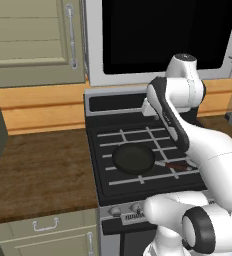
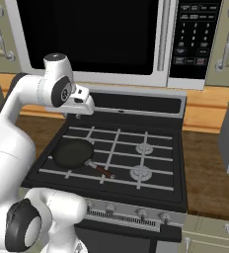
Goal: Turn off the front left burner of the stove.
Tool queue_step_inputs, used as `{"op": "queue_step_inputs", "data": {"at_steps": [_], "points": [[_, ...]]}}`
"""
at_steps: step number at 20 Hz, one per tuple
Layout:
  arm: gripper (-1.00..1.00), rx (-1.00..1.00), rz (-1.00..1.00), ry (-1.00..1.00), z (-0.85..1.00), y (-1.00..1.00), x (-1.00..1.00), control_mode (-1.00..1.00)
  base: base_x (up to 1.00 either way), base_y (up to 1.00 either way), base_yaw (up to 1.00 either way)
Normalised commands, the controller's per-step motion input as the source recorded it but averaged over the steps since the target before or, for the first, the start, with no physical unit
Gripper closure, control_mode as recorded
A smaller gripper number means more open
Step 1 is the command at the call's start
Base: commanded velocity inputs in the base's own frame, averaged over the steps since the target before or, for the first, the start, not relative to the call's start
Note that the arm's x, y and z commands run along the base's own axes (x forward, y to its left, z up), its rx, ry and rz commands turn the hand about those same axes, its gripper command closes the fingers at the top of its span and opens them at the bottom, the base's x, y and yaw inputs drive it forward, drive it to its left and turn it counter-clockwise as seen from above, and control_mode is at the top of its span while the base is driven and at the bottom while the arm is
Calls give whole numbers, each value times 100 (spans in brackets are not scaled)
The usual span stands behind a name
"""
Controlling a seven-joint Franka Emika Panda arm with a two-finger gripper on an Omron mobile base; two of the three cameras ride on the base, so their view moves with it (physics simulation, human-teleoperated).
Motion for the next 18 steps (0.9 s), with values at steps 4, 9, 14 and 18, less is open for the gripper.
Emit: {"op": "queue_step_inputs", "data": {"at_steps": [4, 9, 14, 18], "points": [[-100, 0, 0, -3, -10, 0, 10, -100, 0, 0, 0], [-100, -2, 1, -1, -3, 2, -33, -100, 0, 0, 0], [-100, 0, 1, -2, 0, 0, -56, -100, 0, 0, 0], [-100, 0, 0, -1, 0, 0, -22, -100, 0, 0, 0]]}}
